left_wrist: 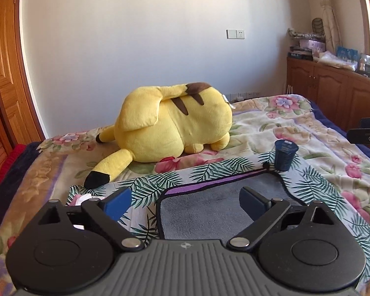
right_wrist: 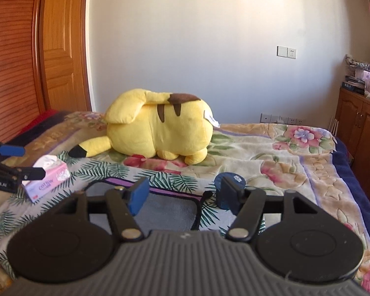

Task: Fold towel

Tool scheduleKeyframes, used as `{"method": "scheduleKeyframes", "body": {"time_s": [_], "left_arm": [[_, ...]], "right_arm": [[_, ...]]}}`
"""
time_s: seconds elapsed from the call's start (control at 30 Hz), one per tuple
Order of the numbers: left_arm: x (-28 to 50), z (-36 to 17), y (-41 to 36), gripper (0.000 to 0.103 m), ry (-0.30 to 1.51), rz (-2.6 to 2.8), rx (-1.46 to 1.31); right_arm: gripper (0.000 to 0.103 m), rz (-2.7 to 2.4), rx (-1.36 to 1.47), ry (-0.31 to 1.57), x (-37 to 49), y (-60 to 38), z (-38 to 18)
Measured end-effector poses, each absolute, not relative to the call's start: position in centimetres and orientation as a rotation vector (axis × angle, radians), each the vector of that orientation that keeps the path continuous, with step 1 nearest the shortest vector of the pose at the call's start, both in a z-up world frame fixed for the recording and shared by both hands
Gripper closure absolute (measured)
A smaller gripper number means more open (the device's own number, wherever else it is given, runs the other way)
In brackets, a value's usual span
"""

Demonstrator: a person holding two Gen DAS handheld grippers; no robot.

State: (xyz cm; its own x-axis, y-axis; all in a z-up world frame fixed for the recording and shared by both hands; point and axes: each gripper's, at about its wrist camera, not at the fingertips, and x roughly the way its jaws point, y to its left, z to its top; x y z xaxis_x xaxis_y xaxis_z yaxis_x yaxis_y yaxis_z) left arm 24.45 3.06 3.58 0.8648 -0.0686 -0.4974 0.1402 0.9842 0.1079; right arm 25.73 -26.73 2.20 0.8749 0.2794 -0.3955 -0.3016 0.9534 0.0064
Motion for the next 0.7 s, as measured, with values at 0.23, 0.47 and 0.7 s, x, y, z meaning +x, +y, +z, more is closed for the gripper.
{"method": "scheduleKeyframes", "body": {"time_s": [0.23,0.47,0.7], "left_arm": [[21.1,5.3,2.8,0.016,0.504,-0.102,0.153],[18.4,5.6,2.7,0.016,0.499,-0.107,0.144],[16.1,5.6,2.3,0.016,0.506,-0.118,0.144]], "right_arm": [[0.012,0.31,-0.064,0.366,23.1,-26.2,4.0],[0.0,0.301,-0.067,0.362,20.4,-25.6,4.0],[0.0,0.304,-0.058,0.369,18.2,-24.8,3.9]]}}
